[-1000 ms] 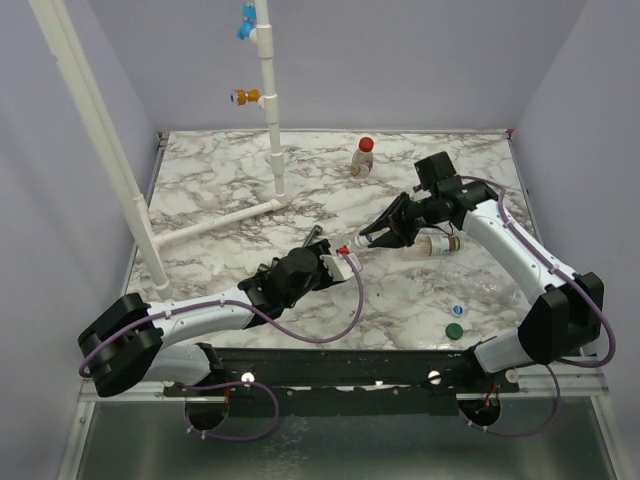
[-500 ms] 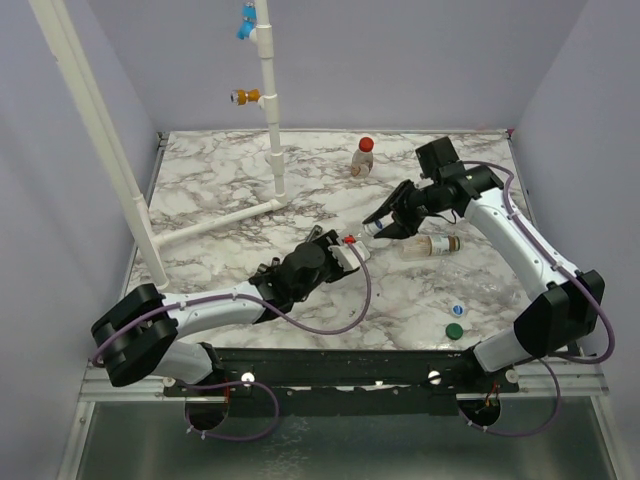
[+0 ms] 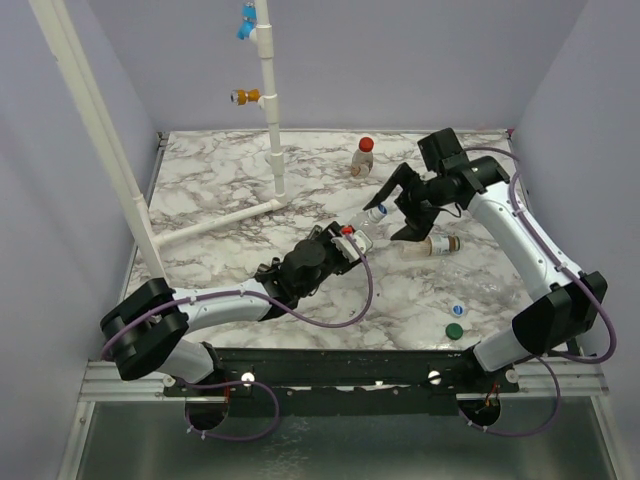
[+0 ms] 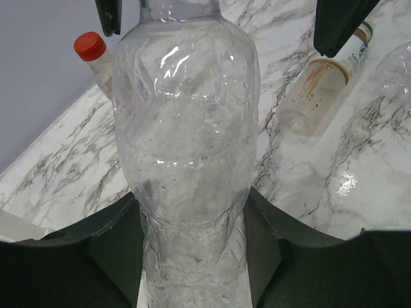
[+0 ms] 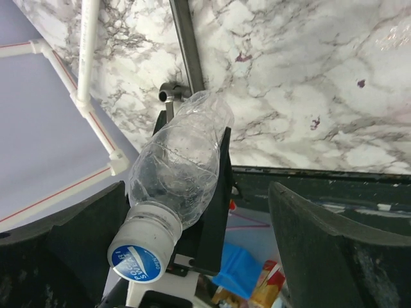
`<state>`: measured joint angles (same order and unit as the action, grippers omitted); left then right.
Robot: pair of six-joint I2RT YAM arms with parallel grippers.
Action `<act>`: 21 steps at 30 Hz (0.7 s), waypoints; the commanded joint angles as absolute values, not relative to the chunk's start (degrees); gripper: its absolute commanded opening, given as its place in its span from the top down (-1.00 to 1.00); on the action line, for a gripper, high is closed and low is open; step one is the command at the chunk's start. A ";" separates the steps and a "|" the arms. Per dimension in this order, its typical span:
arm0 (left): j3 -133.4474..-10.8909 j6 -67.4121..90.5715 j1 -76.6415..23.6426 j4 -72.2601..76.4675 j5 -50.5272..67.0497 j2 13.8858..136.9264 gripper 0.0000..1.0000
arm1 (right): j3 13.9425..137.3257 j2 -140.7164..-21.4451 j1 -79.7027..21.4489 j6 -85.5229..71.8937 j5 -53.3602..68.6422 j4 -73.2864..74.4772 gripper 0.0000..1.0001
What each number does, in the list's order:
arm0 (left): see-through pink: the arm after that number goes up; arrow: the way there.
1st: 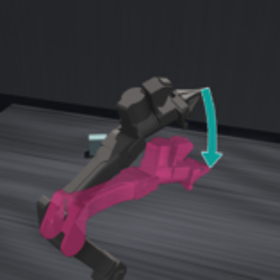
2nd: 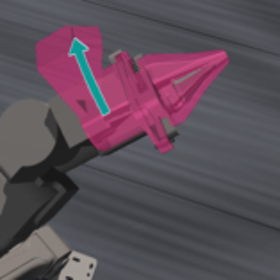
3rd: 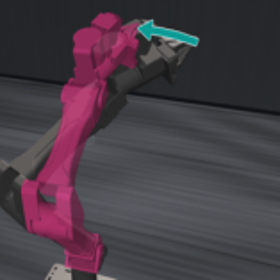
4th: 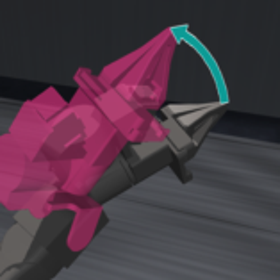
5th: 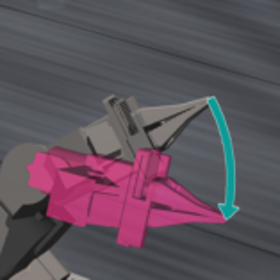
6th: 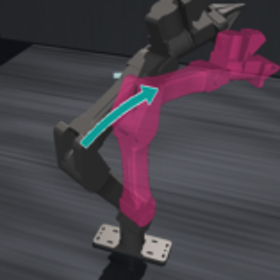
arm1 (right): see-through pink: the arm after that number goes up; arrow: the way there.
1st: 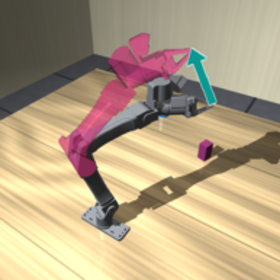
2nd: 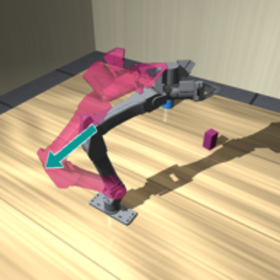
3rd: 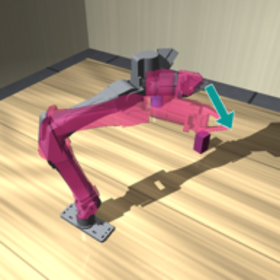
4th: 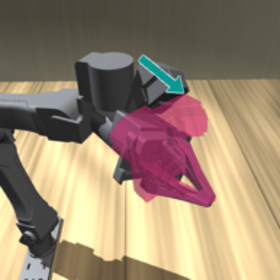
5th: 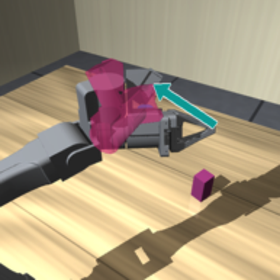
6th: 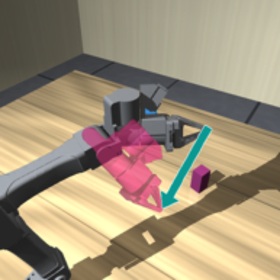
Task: Screw on the bottle caps
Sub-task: Screw the bottle cap onto the plastic bottle.
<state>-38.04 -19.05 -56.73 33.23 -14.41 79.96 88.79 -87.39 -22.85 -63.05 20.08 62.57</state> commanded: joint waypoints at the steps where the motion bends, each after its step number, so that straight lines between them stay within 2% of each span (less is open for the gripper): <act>1: -39.64 -16.54 -56.35 38.18 -12.46 80.71 1.00 | 91.78 -84.19 -22.54 -59.33 14.23 62.46 -0.89; 5: -39.49 -16.02 -56.29 38.24 -10.04 80.76 1.00 | 91.14 -79.81 -22.59 -54.73 13.12 55.16 -0.99; 14: -39.83 -14.27 -56.07 38.32 -4.15 80.72 1.00 | 91.05 -75.04 -22.59 -38.53 12.82 46.19 -0.99; 21: -37.53 -9.63 -54.72 38.06 5.45 77.53 1.00 | 86.45 -68.48 -22.52 -21.38 25.29 38.31 -0.74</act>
